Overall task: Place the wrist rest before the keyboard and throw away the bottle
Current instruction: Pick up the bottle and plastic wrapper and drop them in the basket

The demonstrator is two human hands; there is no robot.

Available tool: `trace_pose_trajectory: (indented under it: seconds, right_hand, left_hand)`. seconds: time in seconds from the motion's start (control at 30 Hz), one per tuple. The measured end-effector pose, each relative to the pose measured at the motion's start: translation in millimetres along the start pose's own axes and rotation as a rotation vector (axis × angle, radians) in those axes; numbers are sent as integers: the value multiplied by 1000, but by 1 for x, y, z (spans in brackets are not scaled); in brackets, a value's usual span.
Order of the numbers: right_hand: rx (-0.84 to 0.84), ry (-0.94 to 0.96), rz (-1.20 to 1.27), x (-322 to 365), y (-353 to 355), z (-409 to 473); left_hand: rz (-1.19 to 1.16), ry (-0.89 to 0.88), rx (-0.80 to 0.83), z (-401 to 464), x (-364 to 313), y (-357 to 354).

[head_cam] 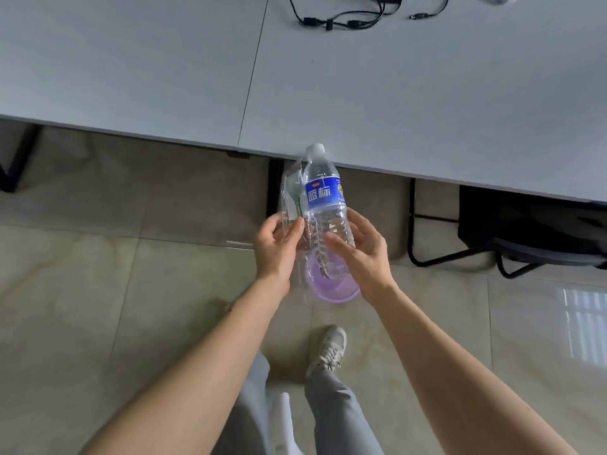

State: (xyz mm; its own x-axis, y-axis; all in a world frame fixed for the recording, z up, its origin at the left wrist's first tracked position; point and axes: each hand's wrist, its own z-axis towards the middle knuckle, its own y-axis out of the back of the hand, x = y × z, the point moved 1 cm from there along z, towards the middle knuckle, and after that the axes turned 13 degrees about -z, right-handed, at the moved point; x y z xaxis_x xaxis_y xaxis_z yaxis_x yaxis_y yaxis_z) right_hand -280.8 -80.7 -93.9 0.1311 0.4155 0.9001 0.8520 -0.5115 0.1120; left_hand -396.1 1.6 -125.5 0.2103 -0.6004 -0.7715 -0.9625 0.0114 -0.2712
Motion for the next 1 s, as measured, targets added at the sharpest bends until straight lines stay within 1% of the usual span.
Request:
trace_pose_trajectory:
  seconds: [0.17, 0.37, 0.7, 1.0]
  right_hand:
    - [46, 17, -53, -39, 34, -7]
    - [-4, -79, -81, -106, 49, -16]
    - [-90, -294, -53, -229, 59, -5]
    - [-83, -381, -26, -325, 68, 46]
  left_hand:
    - [-35, 25, -87, -22, 50, -8]
    - [24, 107, -105, -27, 105, 1]
    - [125, 253, -125, 3, 216, 16]
    - [163, 304, -121, 63, 308, 27]
